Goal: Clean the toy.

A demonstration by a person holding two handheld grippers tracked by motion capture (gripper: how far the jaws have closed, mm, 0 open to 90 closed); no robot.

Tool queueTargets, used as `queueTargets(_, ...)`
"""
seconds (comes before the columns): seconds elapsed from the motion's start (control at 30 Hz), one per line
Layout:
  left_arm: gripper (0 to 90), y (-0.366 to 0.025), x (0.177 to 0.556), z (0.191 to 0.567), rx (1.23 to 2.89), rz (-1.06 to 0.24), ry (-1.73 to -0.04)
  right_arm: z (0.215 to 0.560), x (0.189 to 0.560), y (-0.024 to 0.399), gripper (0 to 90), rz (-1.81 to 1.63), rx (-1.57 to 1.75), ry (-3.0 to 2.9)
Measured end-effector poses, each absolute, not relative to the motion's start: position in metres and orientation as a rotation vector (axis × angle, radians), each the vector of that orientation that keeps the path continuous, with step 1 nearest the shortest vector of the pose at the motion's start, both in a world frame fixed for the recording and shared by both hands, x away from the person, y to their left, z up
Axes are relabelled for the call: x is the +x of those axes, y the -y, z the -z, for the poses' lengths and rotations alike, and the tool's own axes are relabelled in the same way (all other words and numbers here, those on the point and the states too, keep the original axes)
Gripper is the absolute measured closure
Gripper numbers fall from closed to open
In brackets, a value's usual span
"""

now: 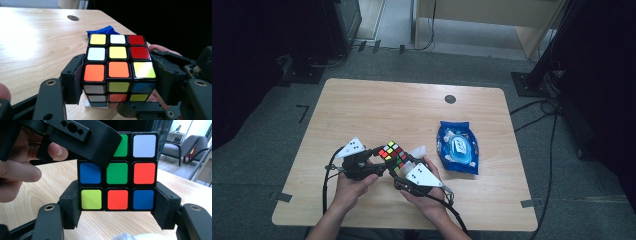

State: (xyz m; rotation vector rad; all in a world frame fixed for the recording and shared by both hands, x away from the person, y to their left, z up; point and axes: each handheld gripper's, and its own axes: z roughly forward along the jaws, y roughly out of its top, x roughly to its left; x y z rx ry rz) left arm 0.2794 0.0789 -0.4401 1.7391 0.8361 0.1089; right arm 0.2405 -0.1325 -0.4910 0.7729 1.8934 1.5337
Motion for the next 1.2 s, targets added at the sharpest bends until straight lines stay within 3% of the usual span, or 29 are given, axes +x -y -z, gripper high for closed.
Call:
queueTargets(0.33,34.5,-0.069,0.274,0.439,1.825,-0.171,-0.803,0.492,0.241,0.13,33.1,-1.524,0.796,-1.906)
queueTargets(0.83,34.0,-0.064,0.277,0.442,1.822,-0.082,-0.808,0.488,0.239,0.132,34.5,-1.518,0.82,-1.875)
queueTargets(1.0,23.2,-0.081,0.281,0.435,1.682,-0.033,-0.826,0.49,0.245,0.138,34.5,-1.533,0.891,-1.882)
queueTargets(1.07,22.6,-0.101,0.284,0.431,1.616,-0.076,-0.85,0.489,0.249,0.146,34.5,-1.538,0.929,-1.864)
queueTargets(1.2,21.1,-0.117,0.292,0.438,1.634,-0.13,-0.897,0.48,0.255,0.16,34.5,-1.573,1.003,-1.801)
